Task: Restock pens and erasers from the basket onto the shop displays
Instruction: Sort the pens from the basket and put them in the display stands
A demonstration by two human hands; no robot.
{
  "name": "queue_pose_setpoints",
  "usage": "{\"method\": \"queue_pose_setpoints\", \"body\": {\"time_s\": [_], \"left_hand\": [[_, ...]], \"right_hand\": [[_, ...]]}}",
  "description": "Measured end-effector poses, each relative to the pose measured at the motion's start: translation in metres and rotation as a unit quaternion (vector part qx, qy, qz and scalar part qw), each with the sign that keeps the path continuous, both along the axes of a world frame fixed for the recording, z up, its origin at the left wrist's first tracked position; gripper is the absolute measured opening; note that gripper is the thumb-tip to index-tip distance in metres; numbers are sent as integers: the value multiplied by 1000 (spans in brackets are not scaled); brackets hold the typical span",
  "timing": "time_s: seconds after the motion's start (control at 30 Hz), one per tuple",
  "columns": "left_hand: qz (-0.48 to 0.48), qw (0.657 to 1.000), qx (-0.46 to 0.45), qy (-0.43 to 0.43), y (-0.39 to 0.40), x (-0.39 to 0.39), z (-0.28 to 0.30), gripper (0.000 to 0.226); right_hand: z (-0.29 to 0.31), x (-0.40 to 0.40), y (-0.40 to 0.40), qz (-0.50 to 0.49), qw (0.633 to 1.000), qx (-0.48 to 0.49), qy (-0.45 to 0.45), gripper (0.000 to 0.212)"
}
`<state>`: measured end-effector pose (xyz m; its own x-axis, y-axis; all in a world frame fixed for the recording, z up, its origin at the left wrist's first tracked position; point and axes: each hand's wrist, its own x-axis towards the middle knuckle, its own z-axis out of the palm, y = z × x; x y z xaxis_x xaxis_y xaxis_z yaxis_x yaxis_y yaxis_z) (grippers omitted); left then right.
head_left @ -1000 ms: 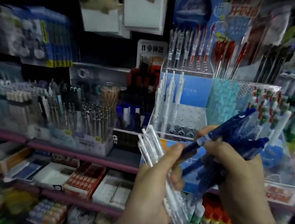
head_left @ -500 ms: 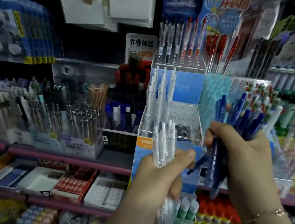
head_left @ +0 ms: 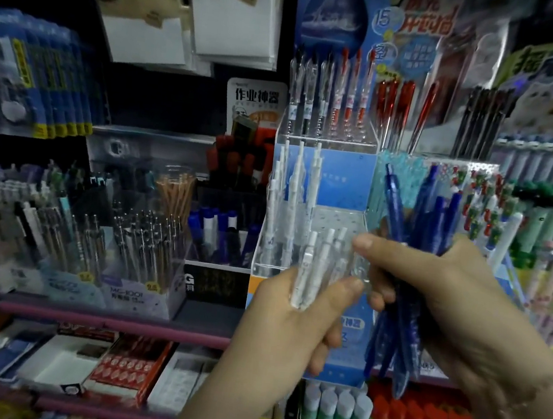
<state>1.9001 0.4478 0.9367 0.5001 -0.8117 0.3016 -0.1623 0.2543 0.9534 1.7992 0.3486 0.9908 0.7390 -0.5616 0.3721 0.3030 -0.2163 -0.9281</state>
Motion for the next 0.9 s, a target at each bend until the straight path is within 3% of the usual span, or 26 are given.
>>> {"method": "queue_pose_setpoints", "body": {"time_s": [0.17,0.27,0.43,0.53,0.67,0.9], "left_hand": [[-85,996,-2,19,1,8,9,9],[-94,995,-3,36,0,13,14,15],[-83,996,-13,11,-3,21,20,25],[3,998,-56,42,-6,23,23,35],[172,975,-138,33,-4,38,24,27],[224,961,-152,-53,6,59,28,38]], "right_hand": [[4,4,-3,-31,998,-41,46,23],[10,4,-7,-18,996,-49,71,26],[19,8,-15,19,992,-64,111,13],[26,6,-22,-8,997,-41,59,16],[43,4,-56,-139,989,-23,-46,27],[57,39,-62,-229,951,-192,-76,11]]}}
